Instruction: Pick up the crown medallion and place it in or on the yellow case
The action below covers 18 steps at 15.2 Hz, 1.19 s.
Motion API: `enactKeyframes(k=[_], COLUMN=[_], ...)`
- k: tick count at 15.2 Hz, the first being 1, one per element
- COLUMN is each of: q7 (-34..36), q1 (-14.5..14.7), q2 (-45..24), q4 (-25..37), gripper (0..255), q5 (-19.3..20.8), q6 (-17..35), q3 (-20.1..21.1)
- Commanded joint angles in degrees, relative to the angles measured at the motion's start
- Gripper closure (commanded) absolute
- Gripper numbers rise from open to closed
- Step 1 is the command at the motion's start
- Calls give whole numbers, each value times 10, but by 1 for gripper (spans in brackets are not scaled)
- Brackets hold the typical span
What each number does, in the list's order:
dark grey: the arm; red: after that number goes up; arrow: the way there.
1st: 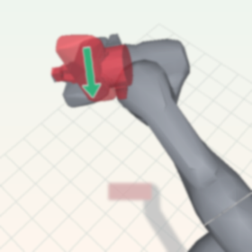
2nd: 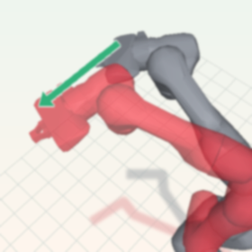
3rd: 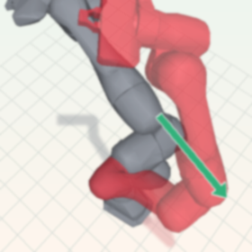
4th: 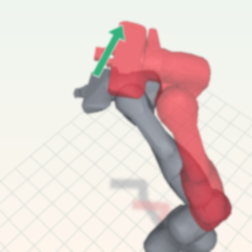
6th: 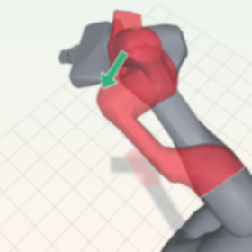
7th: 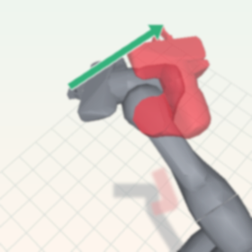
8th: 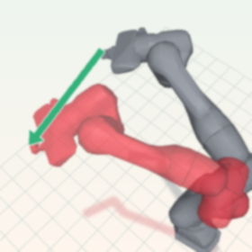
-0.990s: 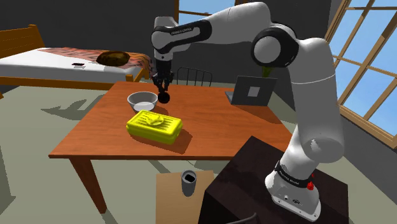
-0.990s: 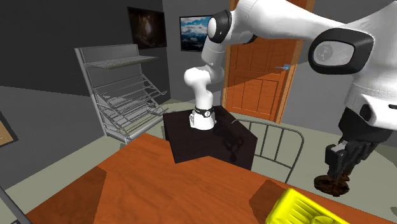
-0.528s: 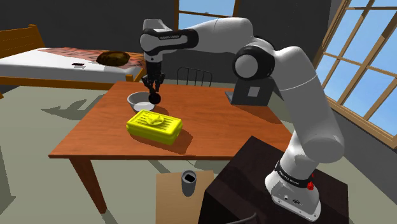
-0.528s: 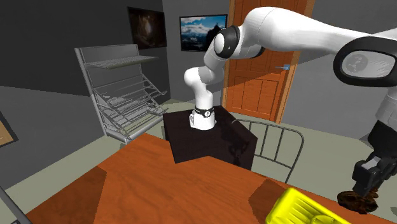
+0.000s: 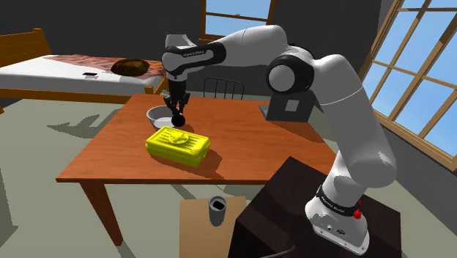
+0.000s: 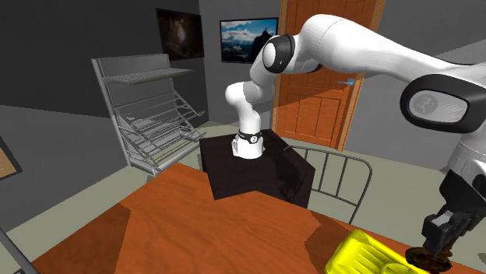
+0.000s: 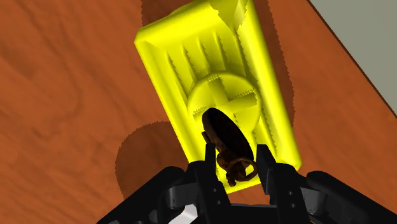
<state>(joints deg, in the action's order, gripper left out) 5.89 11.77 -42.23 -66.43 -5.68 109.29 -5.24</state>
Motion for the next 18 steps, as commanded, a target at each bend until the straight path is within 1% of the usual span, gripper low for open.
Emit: enactKeyframes(k=[1,9,17,18], q7=[0,-3,-3,-3], q1=[1,1,1,1], q2=[-5,-25,-25,-25], q4=[-7,-37,-37,-37], gripper=[255,255,255,0], q5=[-1,-3,-3,-3], q6=[12,63,63,63], q3=[0,2,2,2])
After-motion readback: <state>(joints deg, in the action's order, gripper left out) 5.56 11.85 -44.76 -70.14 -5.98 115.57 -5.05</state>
